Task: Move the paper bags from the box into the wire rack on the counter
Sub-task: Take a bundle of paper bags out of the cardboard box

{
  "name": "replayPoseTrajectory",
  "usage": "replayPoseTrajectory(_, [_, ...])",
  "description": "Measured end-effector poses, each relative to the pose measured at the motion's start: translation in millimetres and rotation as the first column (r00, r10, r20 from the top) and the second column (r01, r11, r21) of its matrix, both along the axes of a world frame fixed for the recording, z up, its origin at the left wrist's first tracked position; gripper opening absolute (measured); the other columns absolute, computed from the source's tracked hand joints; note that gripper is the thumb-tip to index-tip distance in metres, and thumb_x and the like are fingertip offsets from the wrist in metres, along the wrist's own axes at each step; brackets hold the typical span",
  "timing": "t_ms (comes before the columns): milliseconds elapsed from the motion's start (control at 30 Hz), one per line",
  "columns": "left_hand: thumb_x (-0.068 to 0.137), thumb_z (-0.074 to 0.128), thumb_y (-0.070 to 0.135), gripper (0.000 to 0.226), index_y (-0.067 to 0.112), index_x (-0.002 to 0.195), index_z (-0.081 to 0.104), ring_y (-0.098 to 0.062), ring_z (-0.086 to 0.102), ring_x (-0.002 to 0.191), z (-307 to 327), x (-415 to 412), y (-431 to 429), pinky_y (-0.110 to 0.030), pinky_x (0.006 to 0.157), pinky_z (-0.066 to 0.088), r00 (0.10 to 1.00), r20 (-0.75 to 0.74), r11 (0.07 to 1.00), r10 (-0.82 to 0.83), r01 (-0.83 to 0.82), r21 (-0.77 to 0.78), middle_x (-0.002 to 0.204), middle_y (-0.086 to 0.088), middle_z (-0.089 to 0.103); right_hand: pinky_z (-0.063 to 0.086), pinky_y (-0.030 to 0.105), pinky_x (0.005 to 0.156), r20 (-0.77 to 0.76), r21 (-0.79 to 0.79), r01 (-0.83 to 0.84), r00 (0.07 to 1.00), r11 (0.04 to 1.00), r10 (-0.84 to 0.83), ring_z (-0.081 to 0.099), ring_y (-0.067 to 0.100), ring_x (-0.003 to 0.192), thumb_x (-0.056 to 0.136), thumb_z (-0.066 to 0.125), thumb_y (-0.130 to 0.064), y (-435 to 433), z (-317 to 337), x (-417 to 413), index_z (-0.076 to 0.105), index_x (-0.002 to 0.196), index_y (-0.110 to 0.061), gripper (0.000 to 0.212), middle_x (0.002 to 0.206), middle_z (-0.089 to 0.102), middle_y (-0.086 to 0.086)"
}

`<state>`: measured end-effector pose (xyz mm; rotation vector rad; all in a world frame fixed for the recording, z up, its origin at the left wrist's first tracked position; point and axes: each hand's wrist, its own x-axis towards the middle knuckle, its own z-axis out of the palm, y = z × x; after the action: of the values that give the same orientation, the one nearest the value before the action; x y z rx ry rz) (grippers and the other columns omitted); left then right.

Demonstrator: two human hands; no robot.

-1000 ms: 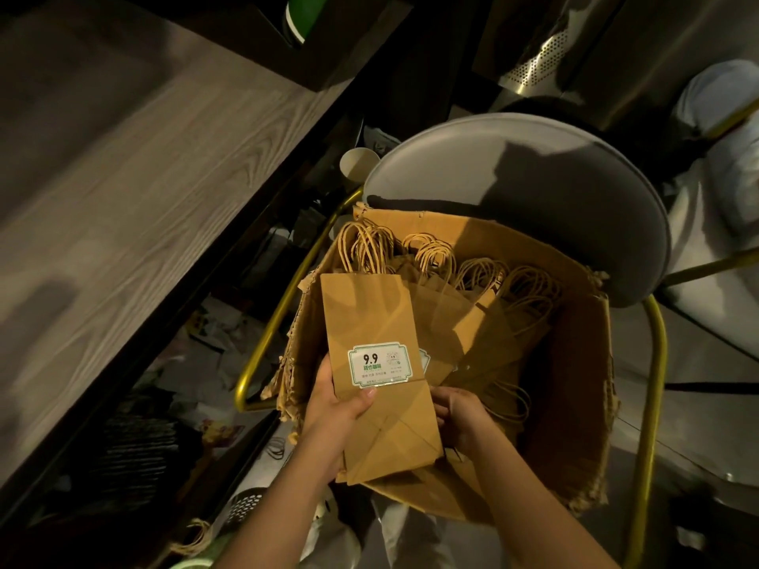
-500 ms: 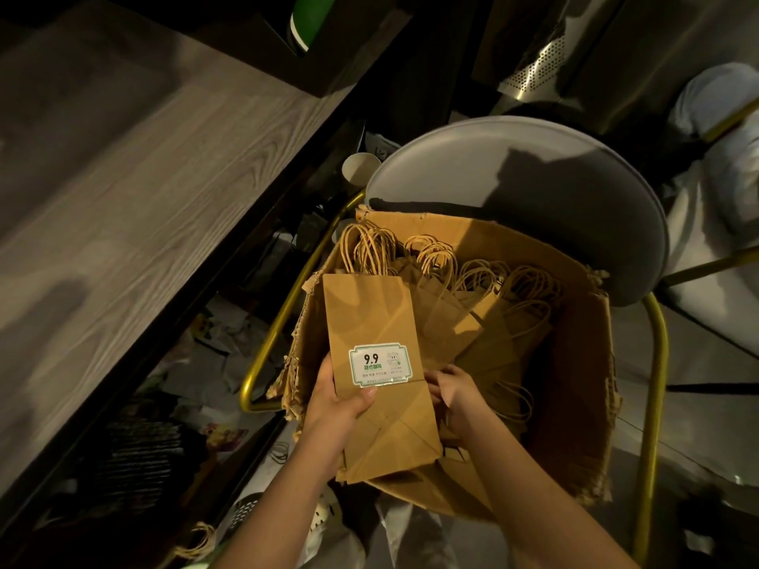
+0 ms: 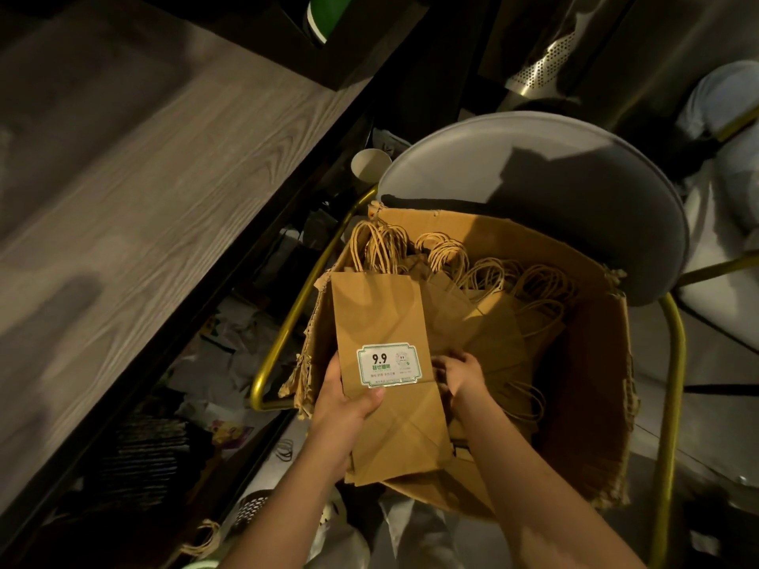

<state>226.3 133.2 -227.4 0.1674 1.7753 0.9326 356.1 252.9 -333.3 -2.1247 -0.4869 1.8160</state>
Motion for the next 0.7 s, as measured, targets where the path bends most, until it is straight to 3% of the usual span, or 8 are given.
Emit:
replayPoseTrajectory(67, [0.081,0.073,0.019,0.075,0.048,0.137,0.032,-0.022,0.049,0.119,-1.0,-0.8,-0.5,-0.056,0.100,0.042,1.000,0.007,1.000,0.002,-0.003,0.011,0.127,0.009,0.055,0.042,0.019,0.032,0.016,0.003,0.005,1.000,1.000,-0.005,0.057,0.022,0.072,0.091,0.054,0.001,2.4,8.4,-1.7,0.044,0.122,-0.017,0.037,0.114,0.063,0.020])
replayPoseTrajectory(167, [0.083,0.072,0.017,0.075,0.047,0.138,0.032,-0.021,0.049,0.119,-0.2,-3.1,-2.0,-0.054,0.100,0.043,1.000,0.006,1.000,-0.003,0.003,0.016,0.127,0.009,0.055,0.033,0.018,0.027,0.064,0.006,-0.045,0.997,0.999,0.044,0.049,0.018,0.061,0.092,0.052,-0.002,5.7,5.8,-5.8,0.049,0.120,-0.005,0.029,0.111,0.061,0.021])
replayPoseTrajectory(233, [0.083,0.071,0.015,0.076,0.046,0.140,0.031,-0.019,0.049,0.118,-0.2,-5.7,-3.4,-0.052,0.101,0.043,1.000,0.009,1.000,-0.005,0.005,0.025,0.126,0.010,0.055,0.038,0.023,0.035,0.037,0.009,-0.070,0.997,0.997,0.070,0.049,0.019,0.062,0.090,0.057,-0.007,8.1,1.3,-8.5,0.056,0.124,-0.007,0.035,0.115,0.061,0.021])
replayPoseTrajectory(333, [0.084,0.070,0.012,0.074,0.043,0.140,0.032,-0.016,0.050,0.115,2.2,-8.6,-4.3,-0.047,0.100,0.043,1.000,0.013,0.999,-0.014,0.014,0.033,0.116,0.015,0.055,0.052,0.031,0.059,0.012,0.059,-0.178,0.984,0.982,0.178,0.060,0.024,0.078,0.090,0.059,-0.010,10.4,5.0,-12.8,0.060,0.122,0.000,0.034,0.120,0.062,0.025])
replayPoseTrajectory(433, [0.085,0.069,0.012,0.073,0.042,0.140,0.033,-0.017,0.049,0.115,3.1,-9.9,-4.5,-0.048,0.100,0.043,1.000,0.020,1.000,-0.015,0.015,0.024,0.111,0.018,0.053,0.050,0.040,0.078,0.015,0.109,-0.127,0.992,0.986,0.126,0.058,0.025,0.082,0.093,0.056,-0.009,9.6,12.0,-13.5,0.059,0.113,-0.005,0.020,0.118,0.063,0.023])
replayPoseTrajectory(533, [0.084,0.070,0.013,0.075,0.044,0.140,0.032,-0.021,0.049,0.119,2.2,-10.9,-3.9,-0.053,0.101,0.042,0.999,0.037,1.000,-0.004,0.003,0.014,0.125,0.010,0.055,0.052,0.040,0.081,0.127,0.153,-0.012,0.992,0.988,-0.008,0.059,0.025,0.092,0.096,0.056,-0.014,10.7,27.4,-5.7,0.053,0.104,-0.018,0.009,0.113,0.061,0.011])
replayPoseTrajectory(700, [0.082,0.072,0.014,0.075,0.047,0.138,0.033,-0.022,0.050,0.117,-0.8,-9.3,-1.1,-0.056,0.099,0.043,0.999,0.053,1.000,0.007,-0.007,-0.002,0.127,0.008,0.055,0.053,0.038,0.081,0.231,0.377,0.069,0.959,0.923,-0.166,0.058,0.021,0.102,0.099,0.050,-0.014,13.2,66.6,34.9,0.049,0.135,-0.019,0.036,0.126,0.055,0.005])
